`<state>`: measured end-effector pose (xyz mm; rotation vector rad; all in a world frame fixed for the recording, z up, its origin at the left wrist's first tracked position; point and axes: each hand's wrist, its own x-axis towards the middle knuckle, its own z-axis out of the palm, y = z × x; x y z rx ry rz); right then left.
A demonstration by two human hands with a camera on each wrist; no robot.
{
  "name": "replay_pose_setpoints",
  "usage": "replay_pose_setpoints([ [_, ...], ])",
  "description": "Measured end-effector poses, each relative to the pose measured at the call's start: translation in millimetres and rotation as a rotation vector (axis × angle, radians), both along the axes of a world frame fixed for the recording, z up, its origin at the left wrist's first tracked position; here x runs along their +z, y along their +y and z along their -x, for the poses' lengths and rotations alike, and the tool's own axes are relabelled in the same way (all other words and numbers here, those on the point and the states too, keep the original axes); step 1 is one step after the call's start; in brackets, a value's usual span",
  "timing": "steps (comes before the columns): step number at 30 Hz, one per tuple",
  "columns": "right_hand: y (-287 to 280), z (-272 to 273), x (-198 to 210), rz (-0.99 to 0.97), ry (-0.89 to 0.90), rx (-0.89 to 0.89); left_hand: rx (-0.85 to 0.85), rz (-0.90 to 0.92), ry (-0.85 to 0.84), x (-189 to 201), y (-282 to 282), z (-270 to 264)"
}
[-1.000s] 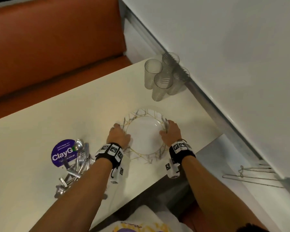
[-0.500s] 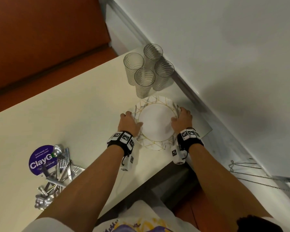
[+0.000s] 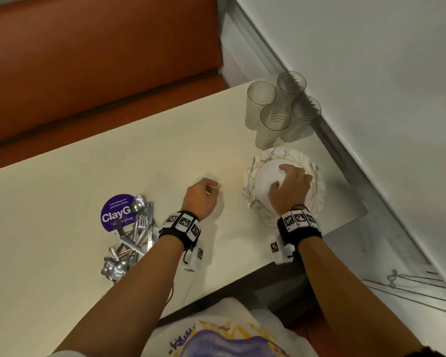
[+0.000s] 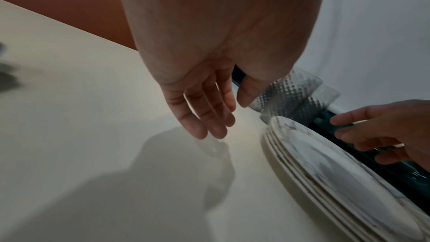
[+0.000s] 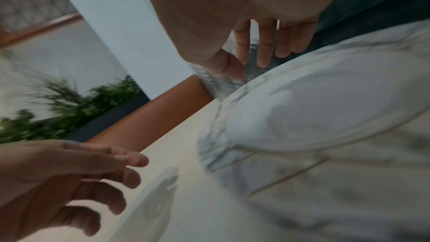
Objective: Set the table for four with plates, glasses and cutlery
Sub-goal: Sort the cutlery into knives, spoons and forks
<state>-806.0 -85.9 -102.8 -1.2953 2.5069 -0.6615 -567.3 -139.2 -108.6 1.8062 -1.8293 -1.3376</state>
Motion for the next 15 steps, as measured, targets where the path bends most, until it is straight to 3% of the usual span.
replay_pose_setpoints([
  [7, -5.9, -144.7, -12.6, 0.078, -0.182, 0.385, 0.145, 0.021, -0.055, 0.9, 25.8, -128.2],
  [11, -1.3, -226.3, -18.8, -0.069, -0.295, 0.596, 0.209, 0.044, -0.142, 1.4, 44.8, -205.5],
  [15, 7.0, -269.9, -26.7, -0.215, -0.351, 0.715, 0.155, 0.112, -0.289, -8.7, 57.5, -244.3],
])
